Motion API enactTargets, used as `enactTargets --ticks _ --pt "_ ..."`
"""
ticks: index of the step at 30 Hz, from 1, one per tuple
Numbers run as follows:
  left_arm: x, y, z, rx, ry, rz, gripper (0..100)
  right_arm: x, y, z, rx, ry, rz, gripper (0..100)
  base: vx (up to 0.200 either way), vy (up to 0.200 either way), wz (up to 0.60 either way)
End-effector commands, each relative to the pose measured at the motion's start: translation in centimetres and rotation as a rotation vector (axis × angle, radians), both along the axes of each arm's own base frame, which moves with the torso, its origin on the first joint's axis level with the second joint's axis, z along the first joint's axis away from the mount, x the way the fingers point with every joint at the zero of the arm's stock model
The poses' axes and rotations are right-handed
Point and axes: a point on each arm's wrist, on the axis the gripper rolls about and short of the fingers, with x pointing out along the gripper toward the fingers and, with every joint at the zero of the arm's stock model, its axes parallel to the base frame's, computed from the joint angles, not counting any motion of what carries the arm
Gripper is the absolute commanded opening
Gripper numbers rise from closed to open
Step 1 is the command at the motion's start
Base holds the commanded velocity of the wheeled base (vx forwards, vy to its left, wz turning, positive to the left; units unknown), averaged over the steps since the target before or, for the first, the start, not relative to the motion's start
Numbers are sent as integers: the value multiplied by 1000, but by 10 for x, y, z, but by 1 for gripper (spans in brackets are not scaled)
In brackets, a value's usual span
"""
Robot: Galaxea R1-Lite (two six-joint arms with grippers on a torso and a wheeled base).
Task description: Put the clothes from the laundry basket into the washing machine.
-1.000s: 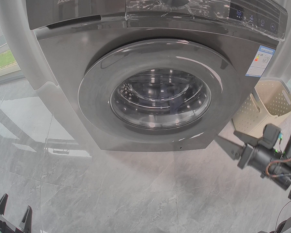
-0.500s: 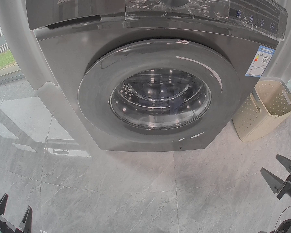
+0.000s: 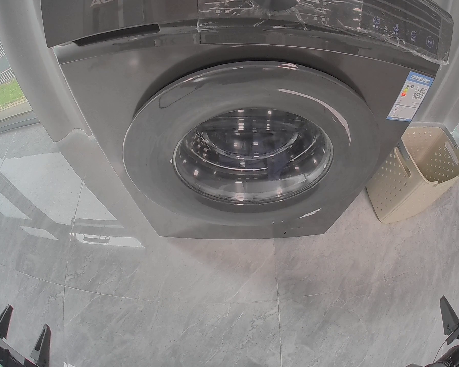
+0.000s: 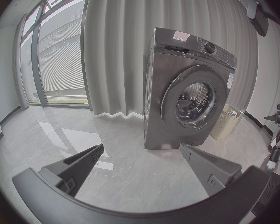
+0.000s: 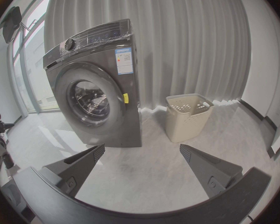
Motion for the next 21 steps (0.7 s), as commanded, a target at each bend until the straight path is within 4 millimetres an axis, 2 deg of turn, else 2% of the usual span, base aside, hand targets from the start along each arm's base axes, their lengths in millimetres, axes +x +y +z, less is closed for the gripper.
enactTargets --ticks 1,7,21 --pt "0 0 -5 0 2 0 100 -13 1 -12 -8 -102 -37 100 0 0 0" --pt "0 0 -5 -2 2 0 100 -13 2 -18 -52 -41 -3 100 0 0 0" --pt "0 0 -5 0 2 -1 100 -13 3 -18 -56 -43 27 100 0 0 0"
